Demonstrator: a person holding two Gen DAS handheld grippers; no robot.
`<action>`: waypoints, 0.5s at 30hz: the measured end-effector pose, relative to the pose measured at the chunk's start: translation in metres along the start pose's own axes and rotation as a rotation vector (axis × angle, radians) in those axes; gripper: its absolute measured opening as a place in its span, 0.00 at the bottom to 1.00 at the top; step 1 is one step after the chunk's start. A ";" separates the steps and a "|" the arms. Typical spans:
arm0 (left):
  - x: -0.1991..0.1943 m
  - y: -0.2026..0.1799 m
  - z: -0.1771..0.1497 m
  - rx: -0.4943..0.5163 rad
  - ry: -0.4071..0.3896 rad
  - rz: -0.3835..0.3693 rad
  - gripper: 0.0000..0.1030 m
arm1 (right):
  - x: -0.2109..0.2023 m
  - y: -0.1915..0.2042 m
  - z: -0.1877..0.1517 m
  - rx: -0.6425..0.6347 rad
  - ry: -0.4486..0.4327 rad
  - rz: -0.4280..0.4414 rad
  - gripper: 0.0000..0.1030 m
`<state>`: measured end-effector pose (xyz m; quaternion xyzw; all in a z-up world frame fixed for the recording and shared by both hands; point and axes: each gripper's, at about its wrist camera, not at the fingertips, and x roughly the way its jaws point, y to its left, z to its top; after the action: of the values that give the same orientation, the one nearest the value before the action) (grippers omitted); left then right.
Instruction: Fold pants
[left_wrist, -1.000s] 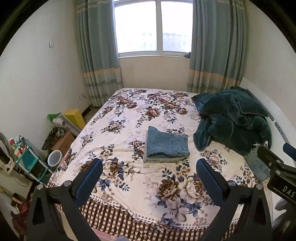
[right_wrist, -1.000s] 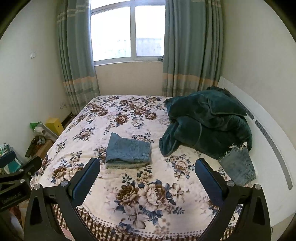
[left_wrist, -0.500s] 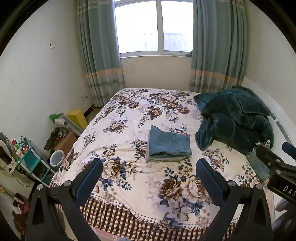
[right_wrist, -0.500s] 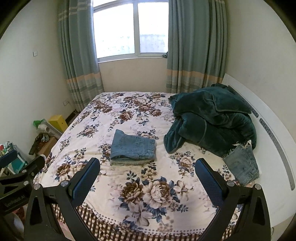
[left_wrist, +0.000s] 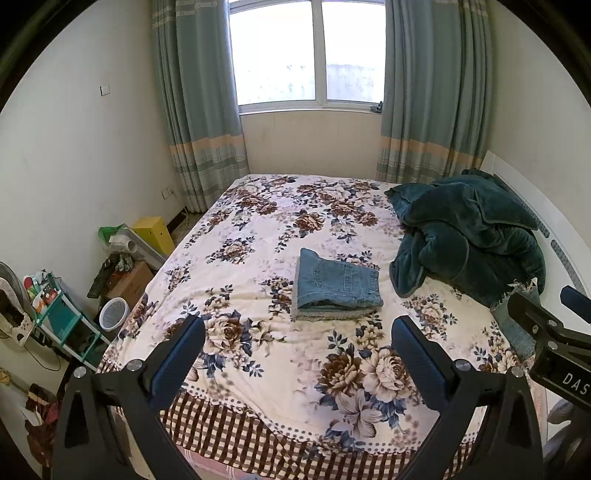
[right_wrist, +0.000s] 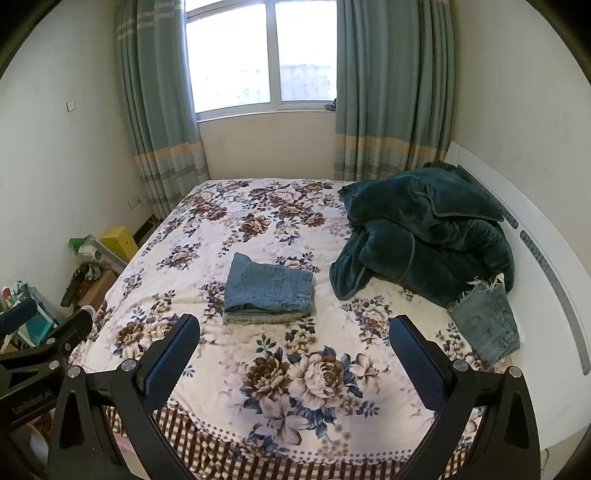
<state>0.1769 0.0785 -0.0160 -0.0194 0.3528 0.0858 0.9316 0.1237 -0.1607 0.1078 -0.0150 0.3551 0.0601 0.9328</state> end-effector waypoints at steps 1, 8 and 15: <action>0.000 0.000 0.000 0.001 0.000 -0.001 1.00 | 0.000 0.000 0.000 -0.002 0.000 0.000 1.00; -0.001 0.002 0.002 -0.003 -0.005 -0.001 1.00 | 0.000 0.000 -0.001 0.000 0.001 0.003 1.00; -0.005 0.005 0.006 -0.010 -0.007 0.004 1.00 | -0.001 0.000 -0.001 0.001 -0.002 0.000 1.00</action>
<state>0.1765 0.0835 -0.0081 -0.0230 0.3492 0.0897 0.9325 0.1221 -0.1605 0.1074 -0.0145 0.3543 0.0597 0.9331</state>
